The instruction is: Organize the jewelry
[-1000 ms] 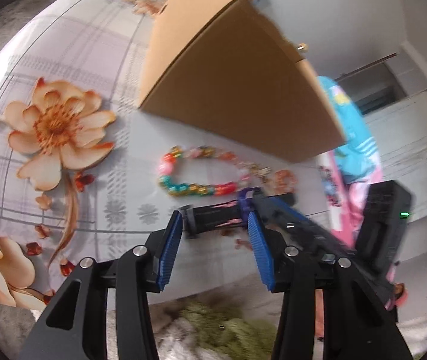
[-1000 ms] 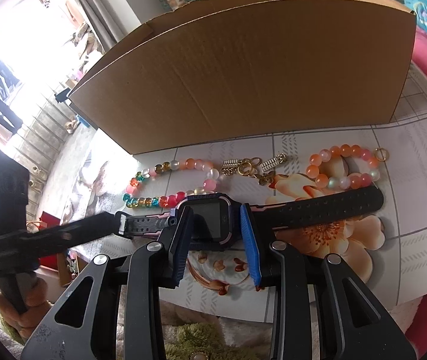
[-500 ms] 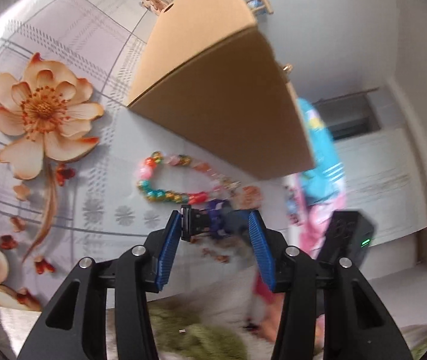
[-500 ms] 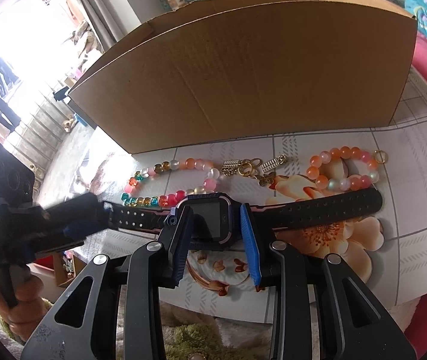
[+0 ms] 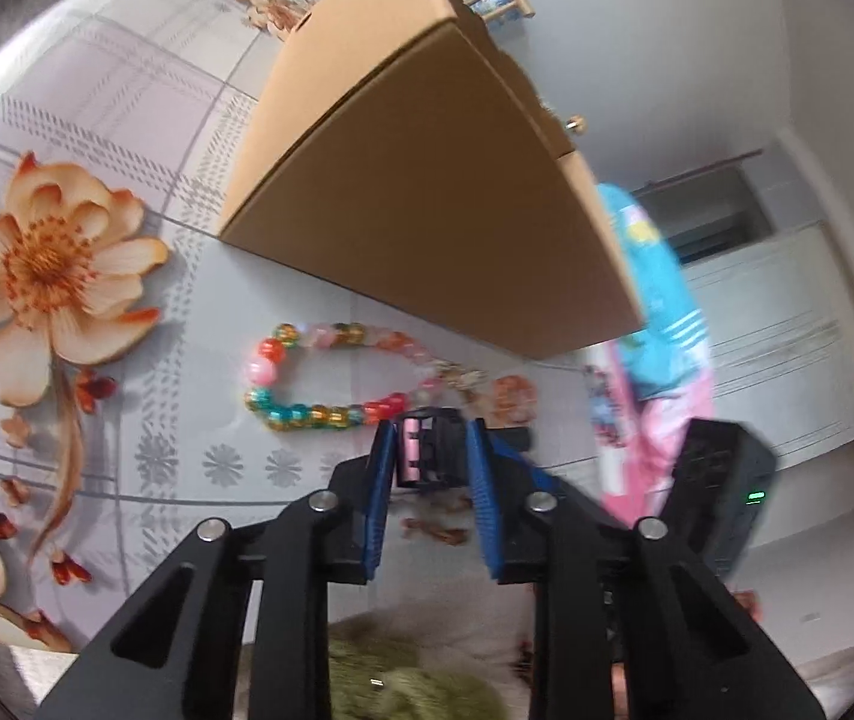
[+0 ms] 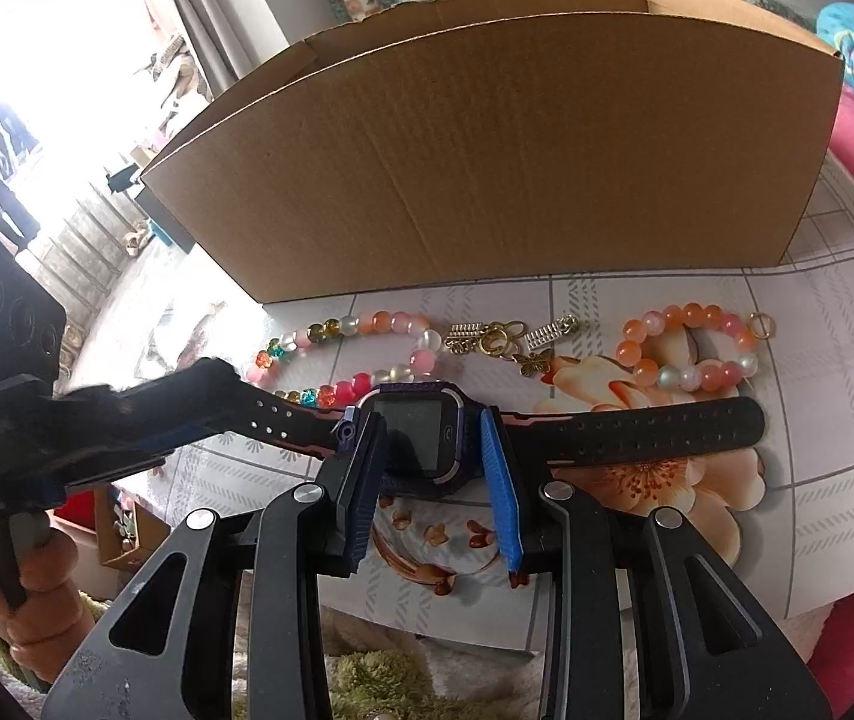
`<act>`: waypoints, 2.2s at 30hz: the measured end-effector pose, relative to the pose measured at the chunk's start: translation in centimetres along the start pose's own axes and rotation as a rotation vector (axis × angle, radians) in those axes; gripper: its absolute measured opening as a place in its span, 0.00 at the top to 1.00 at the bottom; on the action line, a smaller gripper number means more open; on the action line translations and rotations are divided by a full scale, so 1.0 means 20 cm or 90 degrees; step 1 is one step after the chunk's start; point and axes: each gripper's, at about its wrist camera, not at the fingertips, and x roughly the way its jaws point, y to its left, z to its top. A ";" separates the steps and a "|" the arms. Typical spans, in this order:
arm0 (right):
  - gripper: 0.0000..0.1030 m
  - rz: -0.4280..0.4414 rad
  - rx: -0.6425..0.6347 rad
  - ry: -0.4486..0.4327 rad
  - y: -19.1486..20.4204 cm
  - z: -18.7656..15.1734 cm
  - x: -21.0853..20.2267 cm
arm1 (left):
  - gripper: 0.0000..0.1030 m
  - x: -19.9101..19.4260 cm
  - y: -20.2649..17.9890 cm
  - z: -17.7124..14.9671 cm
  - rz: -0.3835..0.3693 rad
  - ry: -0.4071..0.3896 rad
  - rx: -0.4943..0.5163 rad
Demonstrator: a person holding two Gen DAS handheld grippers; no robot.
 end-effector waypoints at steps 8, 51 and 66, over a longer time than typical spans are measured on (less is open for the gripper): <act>0.70 0.001 -0.004 -0.003 0.00 -0.01 -0.01 | 0.90 0.11 -0.10 -0.03 0.174 0.003 0.105; 0.64 0.064 0.122 0.010 -0.43 0.01 -0.08 | 0.90 0.25 -0.24 -0.15 0.332 -0.002 0.273; 0.86 0.088 0.043 -0.056 -0.13 0.10 -0.34 | 0.91 0.01 -0.43 -0.11 0.263 -0.045 0.342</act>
